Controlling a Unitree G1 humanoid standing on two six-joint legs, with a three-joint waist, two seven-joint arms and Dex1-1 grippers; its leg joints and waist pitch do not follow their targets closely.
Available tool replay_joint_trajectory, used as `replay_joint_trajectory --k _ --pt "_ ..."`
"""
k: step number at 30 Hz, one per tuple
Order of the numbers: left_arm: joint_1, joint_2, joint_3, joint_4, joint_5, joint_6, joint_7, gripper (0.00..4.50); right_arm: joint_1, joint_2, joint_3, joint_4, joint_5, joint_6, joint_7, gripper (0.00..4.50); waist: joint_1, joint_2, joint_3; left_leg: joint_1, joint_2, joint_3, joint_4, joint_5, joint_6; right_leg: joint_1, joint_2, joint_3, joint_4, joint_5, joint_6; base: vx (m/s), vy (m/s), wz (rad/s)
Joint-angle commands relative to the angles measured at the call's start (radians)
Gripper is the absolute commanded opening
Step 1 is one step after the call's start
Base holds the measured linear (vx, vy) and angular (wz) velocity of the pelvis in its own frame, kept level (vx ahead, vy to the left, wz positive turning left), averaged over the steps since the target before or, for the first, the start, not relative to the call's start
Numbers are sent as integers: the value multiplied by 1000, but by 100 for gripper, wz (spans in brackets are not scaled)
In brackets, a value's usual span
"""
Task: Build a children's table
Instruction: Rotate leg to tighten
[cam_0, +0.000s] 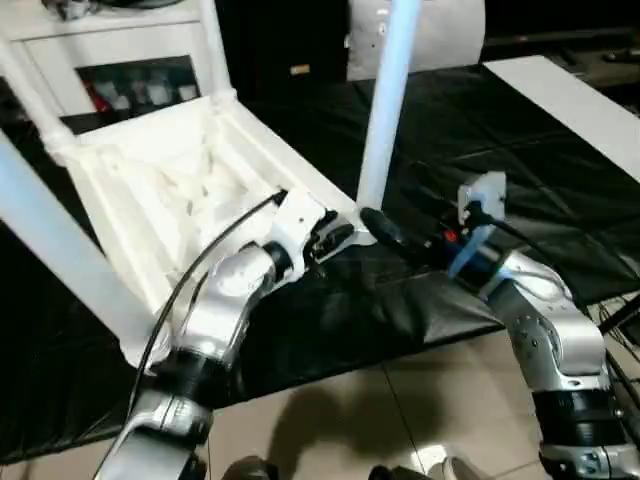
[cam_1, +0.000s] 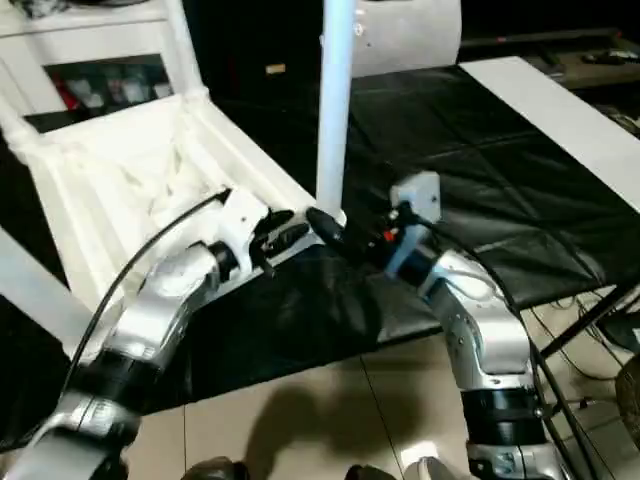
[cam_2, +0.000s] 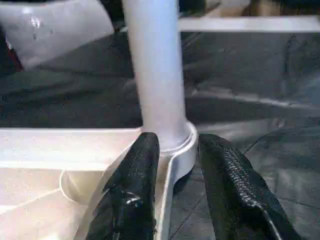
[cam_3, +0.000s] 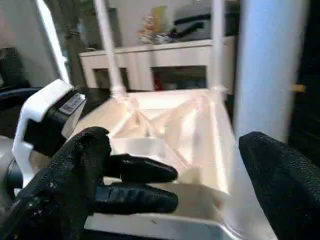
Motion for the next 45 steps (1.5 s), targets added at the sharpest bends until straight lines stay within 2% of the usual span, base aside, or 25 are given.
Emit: replay_joint_trajectory --k 1,6,7,8,9,11,12,13,14,17,20,22,23,24,25,31,36,41,42,43,44,45 --pt "37 8 -1 -83 -35 28 -12 186 -21 11 9 -18 23 10 0 450 0 -8 -58 4 55 -10 -82 -202 71 61 -70 63 -82 -305 -159 0 0 0" --pt "120 26 2 -209 -55 79 -18 229 -55 40 24 19 -4 1 -33 450 -3 -2 -61 3 55 -9 -83 -188 56 61 -69 65 -73 -252 -168 0 0 0" --pt "136 32 -1 -233 -59 88 -27 229 -69 47 24 41 -18 -4 -51 450 -3 -2 -60 6 51 -6 -81 -192 55 60 -66 66 -78 -267 -158 0 0 0" --pt "154 40 -5 -258 -67 94 -42 234 -88 53 23 71 -33 -12 -72 450 -3 2 -62 6 53 -9 -84 -191 46 60 -69 66 -74 -269 -165 0 0 0" --pt "177 54 -7 -294 -84 106 -60 254 -121 62 15 124 -52 -30 -102 450 -5 0 -59 5 51 -6 -84 -196 44 59 -67 66 -79 -279 -160 0 0 0" --pt "186 60 -7 -307 -93 112 -69 271 -137 65 12 150 -59 -39 -112 450 -4 4 -64 10 51 -5 -81 -195 32 58 -66 67 -75 -265 -168 0 0 0" --pt "202 81 -9 -323 -107 113 -96 273 -168 70 8 198 -72 -58 -125 450 -4 3 -63 9 49 -4 -81 -192 31 59 -63 67 -74 -249 -167 0 0 0" --pt "212 94 -9 -331 -115 115 -113 299 -186 73 7 221 -75 -65 -128 450 -4 1 -66 8 50 -6 -82 -183 30 61 -65 67 -68 -232 -174 0 0 0" --pt "212 94 -9 -331 -115 115 -113 299 -186 73 7 221 -75 -65 -128 450 -5 3 -66 9 49 -5 -81 -179 32 60 -62 66 -68 -218 -174 0 0 0" --pt "233 124 -1 -374 -145 146 -145 320 -231 75 3 283 -78 -85 -125 450 -4 -2 -71 10 50 -3 -77 -152 39 64 -64 68 -58 -178 -193 0 0 0" --pt "244 140 1 -406 -160 168 -160 337 -272 74 -10 360 -94 -124 -144 450 -3 -1 -72 11 49 -1 -75 -143 41 64 -66 68 -58 -182 -198 0 0 0" --pt "250 148 -1 -419 -171 176 -168 367 -293 71 -21 402 -107 -144 -169 450 -4 -2 -69 11 47 1 -75 -152 40 64 -64 68 -60 -201 -196 0 0 0" --pt "255 151 -4 -425 -180 181 -178 374 -306 68 -32 430 -113 -153 -190 450 -5 -7 -72 12 47 2 -75 -148 38 65 -64 68 -60 -205 -197 0 0 0" --pt "257 153 -5 -428 -187 184 -185 374 -315 66 -40 449 -116 -158 -203 450 -3 -5 -72 12 47 1 -75 -144 35 65 -65 68 -57 -207 -198 0 0 0" --pt "262 157 -9 -434 -193 187 -195 394 -323 63 -46 468 -122 -164 -219 450 -3 -5 -72 12 46 2 -74 -138 35 65 -63 69 -59 -209 -196 0 0 0" --pt "295 201 -23 -480 -230 234 -256 446 -357 32 -66 579 -157 -221 -272 450 -3 -3 -76 12 44 5 -67 -105 49 66 -60 68 -50 -166 -207 0 0 0" --pt "289 211 -14 -475 -225 235 -243 446 -385 9 -91 664 -173 -261 -317 450 -3 -4 -75 12 42 6 -66 -115 51 66 -58 69 -52 -189 -209 0 0 0" --pt "267 178 -18 -445 -179 214 -161 446 -353 18 -85 614 -158 -242 -287 450 -3 -8 -73 12 41 8 -64 -141 54 66 -58 70 -57 -232 -189 0 0 0" --pt "261 166 -18 -435 -168 222 -136 446 -332 25 -78 576 -147 -216 -277 450 -5 -12 -71 10 40 9 -64 -141 56 67 -56 70 -57 -237 -185 0 0 0" --pt "253 143 -20 -417 -149 226 -89 446 -283 36 -58 493 -134 -173 -262 450 -2 -13 -70 10 40 9 -65 -138 58 67 -54 72 -59 -244 -167 0 0 0" --pt "251 135 -19 -410 -142 224 -72 446 -263 38 -51 460 -130 -158 -259 450 -4 -12 -70 10 41 8 -65 -139 59 67 -54 72 -58 -247 -165 0 0 0" --pt "249 128 -18 -404 -136 222 -58 446 -246 39 -44 432 -126 -144 -256 450 -4 -14 -67 11 40 8 -67 -146 60 65 -53 72 -65 -270 -146 0 0 0"
